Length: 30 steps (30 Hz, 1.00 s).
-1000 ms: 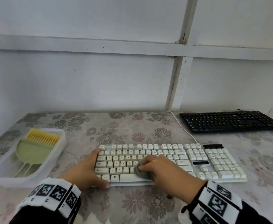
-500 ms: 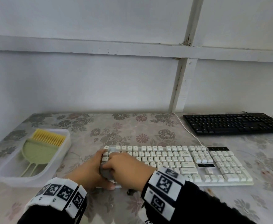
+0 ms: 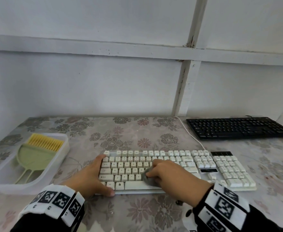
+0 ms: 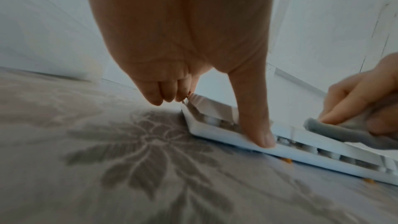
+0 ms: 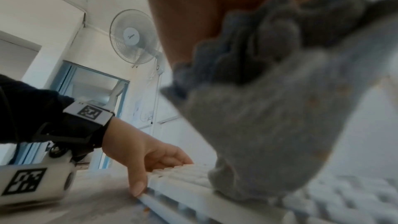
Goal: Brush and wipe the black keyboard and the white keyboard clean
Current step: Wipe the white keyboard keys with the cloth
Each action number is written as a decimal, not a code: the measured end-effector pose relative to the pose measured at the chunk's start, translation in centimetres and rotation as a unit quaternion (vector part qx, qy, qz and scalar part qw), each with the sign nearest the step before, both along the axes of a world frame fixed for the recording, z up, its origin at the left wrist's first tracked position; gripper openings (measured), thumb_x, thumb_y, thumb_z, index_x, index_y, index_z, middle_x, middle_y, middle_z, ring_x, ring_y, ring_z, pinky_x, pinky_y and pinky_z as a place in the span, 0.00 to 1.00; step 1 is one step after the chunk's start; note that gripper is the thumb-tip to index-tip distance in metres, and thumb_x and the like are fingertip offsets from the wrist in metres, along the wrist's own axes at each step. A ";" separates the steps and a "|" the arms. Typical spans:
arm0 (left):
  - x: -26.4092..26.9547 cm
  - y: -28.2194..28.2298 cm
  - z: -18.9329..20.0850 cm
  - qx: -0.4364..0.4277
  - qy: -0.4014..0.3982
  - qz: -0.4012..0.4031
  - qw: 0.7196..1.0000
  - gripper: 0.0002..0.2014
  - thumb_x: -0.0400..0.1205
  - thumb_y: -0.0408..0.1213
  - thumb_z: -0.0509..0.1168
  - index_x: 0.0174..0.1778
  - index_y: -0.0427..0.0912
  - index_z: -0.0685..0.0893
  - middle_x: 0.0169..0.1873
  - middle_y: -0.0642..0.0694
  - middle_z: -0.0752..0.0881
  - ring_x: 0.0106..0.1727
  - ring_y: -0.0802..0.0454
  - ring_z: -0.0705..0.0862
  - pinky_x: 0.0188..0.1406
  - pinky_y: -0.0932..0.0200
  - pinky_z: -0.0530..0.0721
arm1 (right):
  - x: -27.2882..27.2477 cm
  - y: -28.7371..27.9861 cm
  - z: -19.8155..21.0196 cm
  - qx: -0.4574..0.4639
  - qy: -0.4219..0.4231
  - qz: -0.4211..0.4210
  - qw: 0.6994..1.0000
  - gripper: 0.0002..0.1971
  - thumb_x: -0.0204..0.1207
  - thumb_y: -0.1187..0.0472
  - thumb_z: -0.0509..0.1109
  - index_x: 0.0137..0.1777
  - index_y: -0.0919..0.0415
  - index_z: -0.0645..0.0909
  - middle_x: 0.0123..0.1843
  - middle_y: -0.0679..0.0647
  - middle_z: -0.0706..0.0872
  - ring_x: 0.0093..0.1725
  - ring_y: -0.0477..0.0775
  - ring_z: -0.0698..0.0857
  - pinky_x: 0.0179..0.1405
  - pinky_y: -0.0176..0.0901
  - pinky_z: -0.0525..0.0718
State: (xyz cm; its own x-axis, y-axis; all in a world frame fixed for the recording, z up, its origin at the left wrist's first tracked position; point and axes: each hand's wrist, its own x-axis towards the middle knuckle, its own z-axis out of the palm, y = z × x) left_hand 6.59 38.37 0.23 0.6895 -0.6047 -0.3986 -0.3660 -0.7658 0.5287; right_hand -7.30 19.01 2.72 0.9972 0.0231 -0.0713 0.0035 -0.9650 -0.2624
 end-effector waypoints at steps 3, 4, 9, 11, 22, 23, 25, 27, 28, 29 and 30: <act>0.0 0.0 0.0 0.005 -0.001 0.001 1.000 0.60 0.63 0.49 0.81 0.81 0.54 0.44 0.75 0.51 0.68 0.69 0.52 0.72 0.69 0.60 0.68 | -0.7 -0.8 0.4 0.003 0.017 -0.030 0.999 0.11 0.74 0.72 0.60 0.43 0.66 0.85 0.36 0.43 0.64 0.38 0.51 0.74 0.30 0.30 0.63; 0.0 0.0 0.0 0.005 0.000 0.001 1.000 0.60 0.63 0.49 0.81 0.81 0.54 0.44 0.75 0.51 0.68 0.68 0.53 0.72 0.69 0.60 0.68 | -0.7 -0.8 0.7 0.013 0.018 -0.030 0.999 0.11 0.75 0.72 0.59 0.42 0.65 0.84 0.36 0.42 0.64 0.36 0.49 0.72 0.30 0.30 0.63; 0.0 -0.1 -0.1 -0.007 0.006 -0.004 1.000 0.60 0.63 0.48 0.81 0.81 0.54 0.43 0.68 0.53 0.72 0.58 0.57 0.71 0.58 0.64 0.69 | 1.6 2.5 1.8 0.094 -0.047 0.008 0.994 0.14 0.79 0.69 0.59 0.55 0.61 0.85 0.48 0.50 0.74 0.44 0.46 0.75 0.42 0.27 0.70; 0.1 -0.1 -0.2 -0.016 0.005 -0.007 1.000 0.60 0.64 0.46 0.81 0.81 0.52 0.43 0.65 0.53 0.73 0.56 0.58 0.72 0.53 0.66 0.69 | 3.5 4.4 1.7 0.097 -0.043 0.040 0.993 0.15 0.78 0.70 0.60 0.60 0.62 0.84 0.55 0.57 0.77 0.53 0.56 0.78 0.54 0.42 0.75; 0.3 -0.1 -0.6 -0.023 -0.007 -0.010 1.000 0.61 0.63 0.46 0.81 0.81 0.52 0.43 0.67 0.54 0.73 0.57 0.59 0.72 0.55 0.67 0.68 | 4.2 4.8 -1.1 -0.002 -0.040 0.095 0.995 0.14 0.77 0.68 0.63 0.57 0.63 0.86 0.58 0.61 0.82 0.55 0.63 0.81 0.58 0.52 0.80; 0.3 0.0 -0.6 -0.023 -0.005 -0.007 1.000 0.61 0.62 0.47 0.81 0.81 0.53 0.43 0.68 0.54 0.72 0.58 0.59 0.72 0.56 0.66 0.68 | 3.7 4.2 -1.2 0.007 -0.038 0.083 0.996 0.13 0.77 0.68 0.62 0.56 0.65 0.87 0.57 0.60 0.83 0.55 0.62 0.81 0.58 0.50 0.80; 0.3 0.0 -0.5 -0.026 0.001 -0.005 1.000 0.61 0.62 0.47 0.81 0.81 0.54 0.44 0.71 0.53 0.71 0.59 0.59 0.71 0.59 0.65 0.68 | 2.7 3.1 -1.1 0.030 -0.035 0.068 0.997 0.13 0.78 0.68 0.61 0.54 0.66 0.87 0.56 0.59 0.83 0.54 0.59 0.82 0.58 0.47 0.79; 0.4 0.0 -0.5 -0.029 0.004 -0.006 1.000 0.61 0.61 0.47 0.82 0.81 0.54 0.45 0.72 0.53 0.70 0.60 0.58 0.71 0.63 0.64 0.68 | 1.6 1.9 -1.0 0.042 -0.032 0.048 0.997 0.13 0.77 0.69 0.61 0.53 0.65 0.87 0.56 0.58 0.83 0.55 0.57 0.82 0.60 0.47 0.78; 0.4 0.0 -0.5 -0.029 0.005 -0.006 1.000 0.61 0.61 0.47 0.82 0.81 0.54 0.45 0.73 0.53 0.70 0.60 0.58 0.71 0.65 0.63 0.68 | 1.1 1.4 -0.8 0.047 -0.026 0.034 0.998 0.14 0.76 0.70 0.61 0.54 0.65 0.87 0.57 0.58 0.83 0.56 0.56 0.81 0.60 0.47 0.77; 0.4 0.1 -0.5 -0.028 0.007 -0.006 1.000 0.61 0.61 0.47 0.82 0.81 0.54 0.45 0.73 0.53 0.70 0.60 0.58 0.71 0.66 0.62 0.68 | 0.6 0.9 -0.5 0.051 -0.017 0.018 0.998 0.15 0.76 0.71 0.60 0.56 0.65 0.87 0.59 0.58 0.82 0.57 0.57 0.81 0.61 0.47 0.76; 0.4 0.0 -0.5 -0.028 0.008 -0.007 1.000 0.61 0.61 0.47 0.81 0.81 0.54 0.45 0.73 0.53 0.70 0.60 0.58 0.71 0.67 0.62 0.68 | 0.2 0.5 -0.1 0.051 -0.005 0.001 0.999 0.16 0.76 0.72 0.59 0.57 0.65 0.86 0.59 0.58 0.82 0.58 0.57 0.80 0.60 0.47 0.76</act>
State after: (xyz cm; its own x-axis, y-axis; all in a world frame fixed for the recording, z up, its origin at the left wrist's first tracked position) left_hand 6.95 38.41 -0.27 0.6751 -0.6359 -0.3740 -0.3674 -0.7295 0.5770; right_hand -7.08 19.48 2.58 0.9977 0.0323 -0.0594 0.0089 -0.9334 -0.3586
